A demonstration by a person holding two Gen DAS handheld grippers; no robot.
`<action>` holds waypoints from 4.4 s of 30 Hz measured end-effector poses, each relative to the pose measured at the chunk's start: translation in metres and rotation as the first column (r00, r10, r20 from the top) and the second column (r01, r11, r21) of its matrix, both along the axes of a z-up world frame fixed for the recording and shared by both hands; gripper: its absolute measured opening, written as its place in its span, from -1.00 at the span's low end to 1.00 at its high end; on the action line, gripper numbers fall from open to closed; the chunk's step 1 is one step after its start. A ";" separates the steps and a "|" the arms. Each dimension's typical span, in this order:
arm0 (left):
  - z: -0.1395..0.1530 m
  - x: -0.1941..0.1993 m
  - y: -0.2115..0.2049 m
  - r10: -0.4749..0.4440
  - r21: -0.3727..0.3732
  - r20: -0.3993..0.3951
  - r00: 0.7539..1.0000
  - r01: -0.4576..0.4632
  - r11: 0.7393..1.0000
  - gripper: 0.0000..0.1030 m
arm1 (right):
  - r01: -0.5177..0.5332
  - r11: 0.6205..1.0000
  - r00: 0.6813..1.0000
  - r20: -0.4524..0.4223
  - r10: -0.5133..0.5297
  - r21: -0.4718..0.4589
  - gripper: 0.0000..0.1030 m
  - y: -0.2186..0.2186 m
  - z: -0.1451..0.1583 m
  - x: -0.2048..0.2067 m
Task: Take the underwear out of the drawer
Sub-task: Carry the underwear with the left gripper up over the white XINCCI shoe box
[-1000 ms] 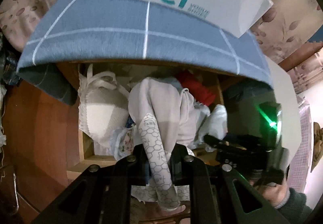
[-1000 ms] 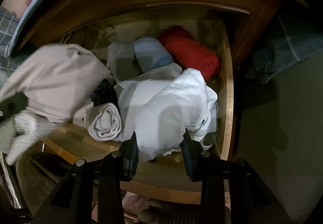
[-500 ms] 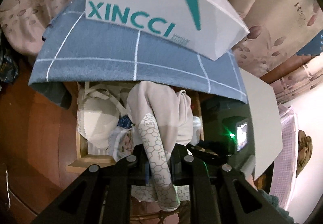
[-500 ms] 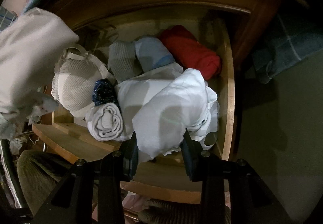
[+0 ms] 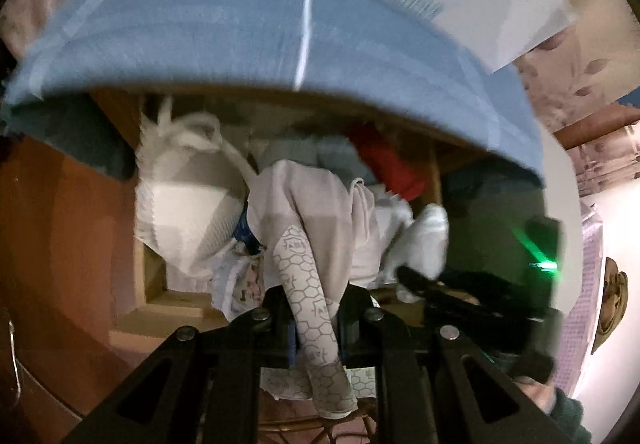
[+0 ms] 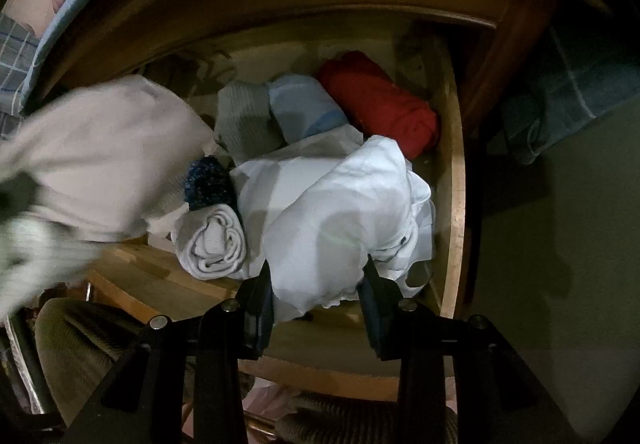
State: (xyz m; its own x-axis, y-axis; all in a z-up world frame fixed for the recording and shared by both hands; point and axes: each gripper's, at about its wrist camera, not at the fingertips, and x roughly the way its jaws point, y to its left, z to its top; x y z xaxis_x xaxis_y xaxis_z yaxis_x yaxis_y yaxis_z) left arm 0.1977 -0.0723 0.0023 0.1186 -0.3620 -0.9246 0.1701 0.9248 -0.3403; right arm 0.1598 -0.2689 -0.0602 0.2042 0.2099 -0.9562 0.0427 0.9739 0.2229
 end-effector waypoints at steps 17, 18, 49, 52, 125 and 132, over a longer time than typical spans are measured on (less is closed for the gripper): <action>-0.096 0.044 -0.029 -0.031 0.103 -0.170 0.985 0.049 0.993 -0.08 | -0.003 0.999 1.000 -0.018 0.004 0.052 -0.32 -0.003 -0.003 0.002; -0.100 0.045 -0.030 -0.038 0.108 -0.169 0.985 0.056 0.993 -0.07 | -0.004 0.999 1.000 -0.021 0.005 0.054 -0.32 -0.002 -0.003 0.002; 0.027 0.010 -0.023 -0.039 -0.030 0.034 0.999 0.040 0.999 -0.75 | 0.006 1.000 1.000 -0.017 -0.005 0.021 -0.32 -0.001 -0.002 0.001; 0.045 0.011 -0.019 -0.022 -0.056 0.043 0.999 0.025 0.998 -0.75 | 0.005 1.000 1.000 -0.013 -0.005 0.016 -0.32 -0.001 -0.001 0.000; 0.136 0.207 -0.008 0.070 0.075 0.334 0.940 -0.101 0.992 -0.75 | 0.026 0.997 1.000 -0.005 -0.025 0.077 -0.31 -0.008 0.001 -0.001; 0.131 0.194 -0.007 0.104 0.095 0.309 0.945 -0.139 0.986 -0.75 | 0.027 0.997 1.000 -0.002 -0.027 0.068 -0.31 -0.006 0.001 0.000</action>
State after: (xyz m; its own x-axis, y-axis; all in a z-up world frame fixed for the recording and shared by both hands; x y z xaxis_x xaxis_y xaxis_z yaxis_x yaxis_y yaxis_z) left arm 0.3913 -0.0789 0.1333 0.4347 -0.2218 -0.8728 0.1323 0.9744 -0.1817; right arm 0.1597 -0.2752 -0.0593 0.2098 0.2693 -0.9399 0.0688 0.9549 0.2889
